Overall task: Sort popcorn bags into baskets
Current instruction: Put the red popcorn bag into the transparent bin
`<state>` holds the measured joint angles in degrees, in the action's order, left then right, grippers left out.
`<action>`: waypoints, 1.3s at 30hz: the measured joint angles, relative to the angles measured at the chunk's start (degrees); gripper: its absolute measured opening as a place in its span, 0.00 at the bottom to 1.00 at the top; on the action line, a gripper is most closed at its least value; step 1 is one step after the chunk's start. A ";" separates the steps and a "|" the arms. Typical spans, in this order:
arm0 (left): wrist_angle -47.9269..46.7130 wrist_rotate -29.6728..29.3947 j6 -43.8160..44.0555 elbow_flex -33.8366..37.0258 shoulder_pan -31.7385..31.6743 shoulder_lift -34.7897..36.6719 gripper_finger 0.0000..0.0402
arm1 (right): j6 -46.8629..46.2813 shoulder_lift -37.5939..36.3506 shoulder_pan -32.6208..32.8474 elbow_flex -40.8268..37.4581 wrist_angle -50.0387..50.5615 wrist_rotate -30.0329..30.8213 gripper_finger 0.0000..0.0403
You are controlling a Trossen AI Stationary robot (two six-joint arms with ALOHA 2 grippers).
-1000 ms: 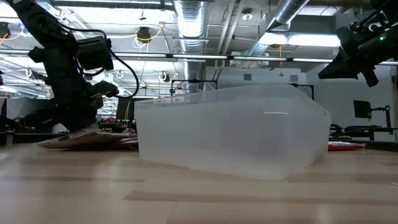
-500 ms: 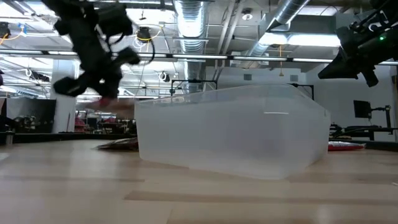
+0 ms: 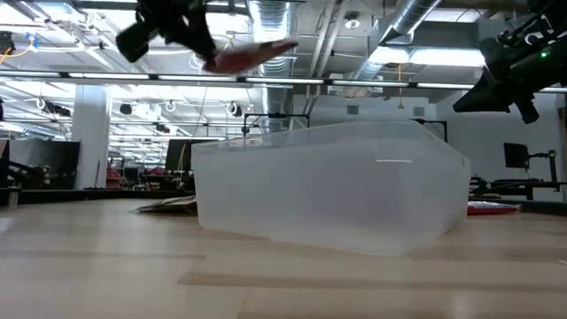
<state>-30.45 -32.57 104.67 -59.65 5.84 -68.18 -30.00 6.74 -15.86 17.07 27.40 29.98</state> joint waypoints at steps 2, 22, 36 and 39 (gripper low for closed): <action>0.34 -3.24 4.46 -1.95 4.33 -2.81 0.00 | 0.00 -0.01 0.02 0.00 -0.07 -0.09 0.12; -19.00 -12.67 28.88 -46.49 18.02 -47.17 0.00 | 0.00 0.00 0.02 0.01 0.08 -0.07 0.12; -36.72 -11.38 29.53 -62.43 20.58 -54.95 0.00 | 0.00 -0.02 0.02 0.01 0.50 -0.10 0.12; -38.15 -10.20 29.52 -61.37 20.51 -54.89 0.00 | 0.00 0.00 0.02 0.01 0.52 -0.09 0.12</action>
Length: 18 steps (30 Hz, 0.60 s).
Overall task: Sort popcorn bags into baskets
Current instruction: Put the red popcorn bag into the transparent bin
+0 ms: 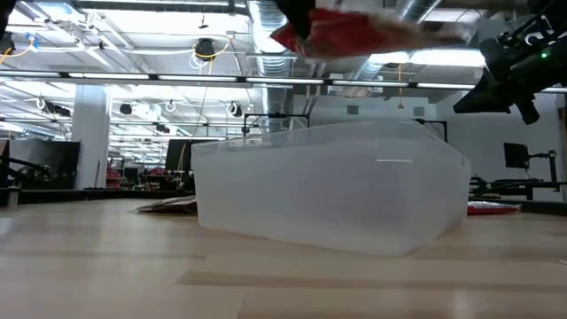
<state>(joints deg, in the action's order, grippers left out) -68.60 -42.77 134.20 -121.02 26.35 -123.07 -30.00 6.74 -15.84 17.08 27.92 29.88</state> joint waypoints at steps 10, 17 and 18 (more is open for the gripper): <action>-0.26 1.67 0.19 2.37 -0.50 -2.57 0.00 | 0.00 -0.02 0.00 0.00 -0.02 -0.02 0.12; 0.00 2.22 0.21 2.42 -0.60 -4.94 0.00 | 0.00 -0.01 0.00 0.00 0.14 -0.03 0.12; 0.02 1.95 0.17 2.39 -0.79 -5.18 0.00 | -0.02 0.00 0.00 0.00 0.16 -0.02 0.12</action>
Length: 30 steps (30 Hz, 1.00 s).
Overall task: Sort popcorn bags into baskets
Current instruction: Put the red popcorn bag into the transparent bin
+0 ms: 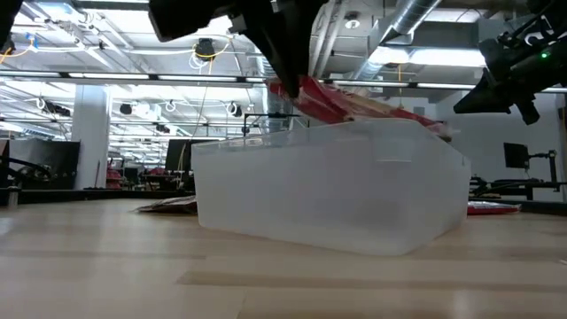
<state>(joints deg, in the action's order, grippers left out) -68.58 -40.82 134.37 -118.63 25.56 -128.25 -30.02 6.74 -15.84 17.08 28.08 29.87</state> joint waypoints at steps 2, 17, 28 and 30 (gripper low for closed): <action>-0.12 0.03 -0.02 -0.02 -0.13 -0.22 0.00 | 0.02 -0.01 0.00 0.00 -0.02 -0.01 0.12; -0.12 3.93 -0.62 0.00 0.03 -2.32 0.01 | 0.00 -0.01 0.00 0.00 0.04 -0.02 0.12; 2.75 4.40 -2.06 0.00 0.48 -2.29 0.15 | 0.02 -0.02 0.00 0.00 0.00 -0.02 0.12; 2.64 4.40 -2.10 0.00 0.60 -2.27 0.19 | 0.00 -0.01 0.00 0.00 -0.04 -0.02 0.12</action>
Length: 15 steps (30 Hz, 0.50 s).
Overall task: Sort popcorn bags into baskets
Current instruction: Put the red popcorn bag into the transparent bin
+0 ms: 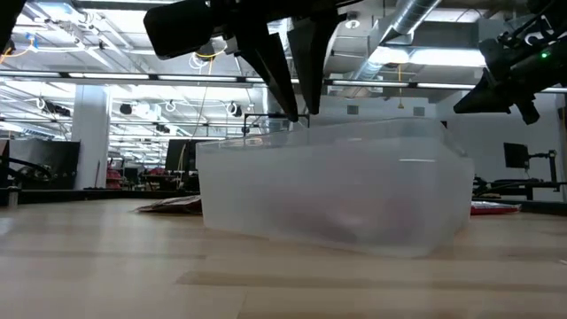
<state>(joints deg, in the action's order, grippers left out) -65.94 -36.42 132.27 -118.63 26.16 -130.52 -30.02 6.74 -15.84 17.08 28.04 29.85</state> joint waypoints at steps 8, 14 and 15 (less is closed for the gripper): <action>1.82 -0.04 0.41 -0.86 1.27 0.07 0.25 | 3.97 -0.01 0.00 0.00 -3.49 -10.05 0.12; 0.77 -5.22 0.22 -6.36 1.97 0.15 0.25 | 11.79 0.22 1.48 0.92 -12.62 -27.64 0.12; 0.17 -6.00 -0.25 -7.69 1.98 0.16 0.25 | 11.89 0.90 2.04 1.50 -13.41 -28.07 0.12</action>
<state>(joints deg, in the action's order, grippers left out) -65.76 -42.42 132.02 -126.32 28.14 -130.36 -18.13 7.64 -13.79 18.58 14.62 1.77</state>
